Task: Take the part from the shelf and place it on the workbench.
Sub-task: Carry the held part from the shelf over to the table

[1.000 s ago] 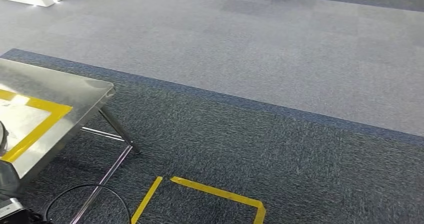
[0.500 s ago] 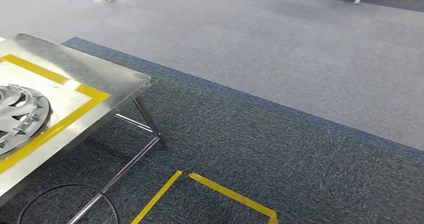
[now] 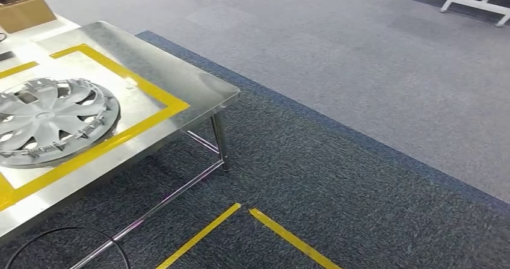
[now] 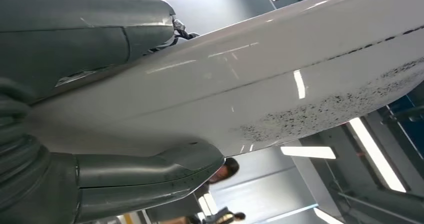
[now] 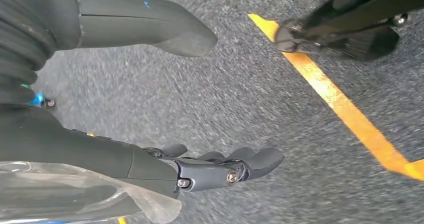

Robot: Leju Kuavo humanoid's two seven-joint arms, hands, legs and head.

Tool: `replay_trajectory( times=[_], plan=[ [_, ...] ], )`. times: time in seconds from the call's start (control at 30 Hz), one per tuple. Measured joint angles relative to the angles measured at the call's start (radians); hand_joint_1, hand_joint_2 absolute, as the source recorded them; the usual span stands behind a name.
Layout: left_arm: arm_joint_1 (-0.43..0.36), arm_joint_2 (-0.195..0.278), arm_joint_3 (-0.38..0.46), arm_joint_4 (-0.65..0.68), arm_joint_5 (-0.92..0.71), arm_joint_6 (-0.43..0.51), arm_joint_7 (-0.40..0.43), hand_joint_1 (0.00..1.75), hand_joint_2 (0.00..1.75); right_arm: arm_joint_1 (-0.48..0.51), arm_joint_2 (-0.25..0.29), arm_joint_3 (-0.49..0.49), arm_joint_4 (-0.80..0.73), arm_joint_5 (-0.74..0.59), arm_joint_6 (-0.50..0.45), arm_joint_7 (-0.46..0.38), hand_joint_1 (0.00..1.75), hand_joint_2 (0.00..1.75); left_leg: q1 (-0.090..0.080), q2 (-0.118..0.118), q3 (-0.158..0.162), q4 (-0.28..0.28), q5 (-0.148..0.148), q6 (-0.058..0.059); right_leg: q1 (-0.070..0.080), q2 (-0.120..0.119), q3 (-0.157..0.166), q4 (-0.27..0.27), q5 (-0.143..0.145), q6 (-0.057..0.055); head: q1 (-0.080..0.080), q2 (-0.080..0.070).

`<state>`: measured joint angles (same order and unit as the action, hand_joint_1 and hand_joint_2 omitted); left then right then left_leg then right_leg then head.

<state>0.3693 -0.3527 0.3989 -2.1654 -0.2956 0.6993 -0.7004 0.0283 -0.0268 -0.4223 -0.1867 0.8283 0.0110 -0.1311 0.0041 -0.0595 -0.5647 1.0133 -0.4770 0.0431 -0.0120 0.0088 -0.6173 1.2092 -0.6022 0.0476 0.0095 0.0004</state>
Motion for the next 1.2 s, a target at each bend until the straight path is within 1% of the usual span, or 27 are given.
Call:
replay_trajectory(
  times=[0.07,0.1,0.13,0.2,0.23,0.3,0.33,0.37,0.4,0.43,0.47,0.5,0.57,0.63,0.7,0.73,0.8,0.87,0.9,0.93,0.97,1.0,1.03,1.1,1.13,1.17,1.2],
  plan=[
    [0.003,0.000,0.012,-0.002,0.001,0.000,0.000,1.75,1.75,-0.001,0.000,0.003,0.000,0.004,-0.001,-0.017,0.00,1.75,0.000,-0.027,0.000,0.003,-0.001,-0.005,-0.004,0.048,0.059,-0.144,0.067,-0.005,0.000,0.000],
    [0.006,0.000,0.018,-0.005,-0.001,0.000,0.000,1.75,1.75,-0.001,0.000,0.005,0.000,0.005,-0.001,-0.033,0.00,1.75,0.000,-0.039,-0.003,0.005,0.000,-0.010,-0.005,0.068,0.082,-0.190,0.081,-0.006,0.000,0.000],
    [0.010,0.000,0.023,-0.008,-0.005,0.000,0.000,1.75,1.75,-0.001,0.000,0.006,0.000,0.005,-0.001,-0.052,0.00,1.75,0.000,-0.051,-0.007,0.006,0.002,-0.016,-0.005,0.080,0.093,-0.210,0.082,-0.008,-0.001,0.000],
    [0.020,0.000,0.029,-0.013,-0.022,0.000,0.000,1.75,1.75,-0.002,0.000,0.008,0.000,0.006,0.000,-0.083,0.00,1.75,0.003,-0.074,-0.014,0.005,0.007,-0.029,-0.004,0.060,0.100,-0.216,0.082,-0.014,-0.001,0.000],
    [0.025,0.000,0.031,-0.015,-0.034,0.000,0.000,1.75,1.75,-0.003,0.001,0.009,0.000,0.007,0.002,-0.093,0.00,1.75,0.002,-0.066,-0.018,0.010,0.003,-0.034,-0.005,0.047,0.101,-0.219,0.084,-0.020,-0.002,0.000],
    [0.029,0.000,0.035,-0.018,-0.054,0.000,0.000,1.75,1.75,-0.003,0.002,0.009,0.000,0.006,0.004,-0.102,0.00,1.75,-0.002,-0.017,-0.042,0.066,-0.035,-0.042,-0.008,0.018,0.103,-0.225,0.087,-0.034,-0.009,0.000],
    [0.029,0.000,0.036,-0.018,-0.059,0.000,0.000,1.75,1.75,-0.002,0.002,0.009,0.000,0.006,0.005,-0.103,0.00,1.75,-0.003,0.016,-0.067,0.125,-0.069,-0.045,-0.006,0.003,0.104,-0.226,0.087,-0.038,-0.012,0.000],
    [0.029,0.000,0.036,-0.019,-0.062,0.000,0.000,1.75,1.75,0.000,0.002,0.009,0.001,0.006,0.005,-0.104,0.00,1.75,-0.002,0.035,-0.097,0.195,-0.104,-0.048,-0.005,-0.014,0.104,-0.226,0.085,-0.041,-0.014,0.000],
    [0.030,0.000,0.036,-0.019,-0.063,0.000,0.000,1.75,1.75,0.003,0.002,0.009,0.001,0.006,0.005,-0.104,0.00,1.75,0.000,0.044,-0.122,0.256,-0.129,-0.051,-0.003,-0.030,0.104,-0.225,0.084,-0.042,-0.014,0.000],
    [0.031,0.000,0.037,-0.019,-0.064,0.000,0.000,1.75,1.75,0.004,0.002,0.009,0.001,0.006,0.005,-0.104,0.00,1.75,0.001,0.048,-0.134,0.290,-0.136,-0.053,-0.002,-0.046,0.105,-0.225,0.083,-0.043,-0.015,0.000],
    [0.032,0.000,0.037,-0.019,-0.064,0.000,0.000,1.75,1.75,0.004,0.002,0.009,0.001,0.006,0.005,-0.105,0.00,1.75,0.002,0.051,-0.127,0.283,-0.123,-0.053,-0.002,-0.061,0.106,-0.225,0.082,-0.042,-0.015,0.000],
    [0.033,0.000,0.037,-0.019,-0.064,0.000,0.000,1.75,1.75,0.004,0.002,0.009,0.001,0.006,0.005,-0.105,0.00,1.75,0.002,0.058,-0.100,0.235,-0.093,-0.052,-0.001,-0.075,0.109,-0.225,0.080,-0.042,-0.015,0.000],
    [0.033,0.000,0.037,-0.019,-0.065,0.000,0.000,1.75,1.75,0.001,0.002,0.009,0.001,0.005,0.007,-0.104,0.00,1.75,-0.004,0.098,-0.023,0.089,-0.035,-0.043,0.003,-0.099,0.116,-0.224,0.074,-0.037,-0.015,0.000],
    [0.033,0.000,0.038,-0.020,-0.061,0.000,0.000,1.75,1.75,-0.001,0.002,0.009,0.002,0.001,0.014,-0.094,0.00,1.75,-0.012,0.128,0.017,0.008,-0.018,-0.033,0.008,-0.120,0.120,-0.222,0.068,-0.027,-0.015,0.000],
    [0.039,0.000,0.041,-0.020,-0.056,0.000,0.000,1.75,1.75,-0.005,0.002,0.009,0.002,-0.006,0.024,-0.071,0.00,1.75,-0.015,0.114,0.015,0.000,-0.020,-0.023,0.009,-0.142,0.126,-0.225,0.066,-0.017,-0.015,0.000],
    [0.043,0.000,0.042,-0.020,-0.056,0.000,0.000,1.75,1.75,-0.008,0.002,0.008,0.002,-0.010,0.027,-0.056,0.00,1.75,-0.012,0.103,0.015,-0.004,-0.017,-0.018,0.008,-0.139,0.128,-0.223,0.062,-0.011,-0.015,0.000],
    [0.046,0.000,0.043,-0.020,-0.065,0.000,0.000,1.75,1.75,-0.010,0.003,0.006,0.002,-0.015,0.033,-0.025,0.00,1.75,-0.006,0.081,0.017,-0.013,-0.009,-0.007,0.005,-0.089,0.109,-0.177,0.028,-0.001,-0.010,0.000],
    [0.044,-0.002,0.043,-0.019,-0.074,0.000,0.000,1.75,1.75,-0.007,0.002,0.004,0.003,-0.018,0.035,0.007,0.00,1.75,-0.002,0.059,0.015,-0.015,-0.005,-0.001,0.001,-0.027,0.044,-0.048,-0.037,0.004,-0.005,0.000],
    [0.044,-0.002,0.043,-0.018,-0.077,0.000,0.000,1.75,1.75,-0.005,0.002,0.002,0.004,-0.019,0.035,0.022,0.00,1.75,-0.002,0.046,0.014,-0.015,-0.005,0.000,0.001,-0.016,0.009,0.021,-0.063,0.005,-0.005,0.000],
    [0.044,-0.003,0.043,-0.017,-0.078,0.000,0.000,1.75,1.75,-0.003,0.001,0.000,0.004,-0.020,0.035,0.032,0.00,1.75,-0.002,0.034,0.013,-0.014,-0.005,0.000,0.001,-0.012,-0.017,0.065,-0.070,0.005,-0.005,0.000],
    [0.044,-0.004,0.044,-0.016,-0.077,0.000,0.000,1.75,1.75,-0.001,0.001,-0.002,0.004,-0.022,0.035,0.039,0.00,1.75,-0.002,0.020,0.014,-0.014,-0.005,0.000,0.000,-0.010,-0.025,0.069,-0.056,0.005,-0.005,0.000],
    [0.044,-0.004,0.044,-0.014,-0.077,0.000,0.000,1.75,1.75,0.001,0.001,-0.004,0.004,-0.023,0.035,0.041,0.00,1.75,-0.001,0.006,0.016,-0.014,-0.005,0.000,0.000,-0.007,-0.012,0.031,-0.021,0.005,-0.005,0.000],
    [0.045,-0.005,0.044,-0.012,-0.080,0.000,0.000,1.75,1.75,0.001,0.001,-0.006,0.004,-0.023,0.035,0.039,0.00,1.75,-0.001,-0.007,0.018,-0.013,-0.006,-0.002,-0.002,0.005,0.015,-0.038,0.023,0.005,-0.005,0.000],
    [0.044,-0.006,0.044,-0.010,-0.090,0.000,0.000,1.75,1.75,0.003,0.001,-0.011,0.004,-0.022,0.034,0.024,0.00,1.75,-0.001,-0.032,0.016,-0.008,-0.008,-0.010,-0.010,0.062,0.072,-0.168,0.076,0.004,-0.005,0.000],
    [0.044,-0.006,0.044,-0.009,-0.095,0.000,0.000,1.75,1.75,0.005,0.001,-0.013,0.005,-0.020,0.034,0.012,0.00,1.75,-0.001,-0.043,0.011,-0.004,-0.008,-0.016,-0.012,0.085,0.088,-0.201,0.083,0.003,-0.006,0.000],
    [0.044,-0.007,0.044,-0.009,-0.096,0.000,0.000,1.75,1.75,0.006,0.001,-0.015,0.005,-0.018,0.034,0.001,0.00,1.75,0.000,-0.056,0.005,-0.002,-0.006,-0.023,-0.013,0.097,0.095,-0.212,0.078,0.000,-0.006,0.000],
    [0.046,-0.007,0.044,-0.008,-0.094,0.000,0.000,1.75,1.75,0.007,0.001,-0.017,0.005,-0.015,0.035,-0.010,0.00,1.75,0.002,-0.070,-0.001,0.000,-0.003,-0.029,-0.012,0.087,0.098,-0.216,0.078,-0.005,-0.006,0.000]
  ],
)
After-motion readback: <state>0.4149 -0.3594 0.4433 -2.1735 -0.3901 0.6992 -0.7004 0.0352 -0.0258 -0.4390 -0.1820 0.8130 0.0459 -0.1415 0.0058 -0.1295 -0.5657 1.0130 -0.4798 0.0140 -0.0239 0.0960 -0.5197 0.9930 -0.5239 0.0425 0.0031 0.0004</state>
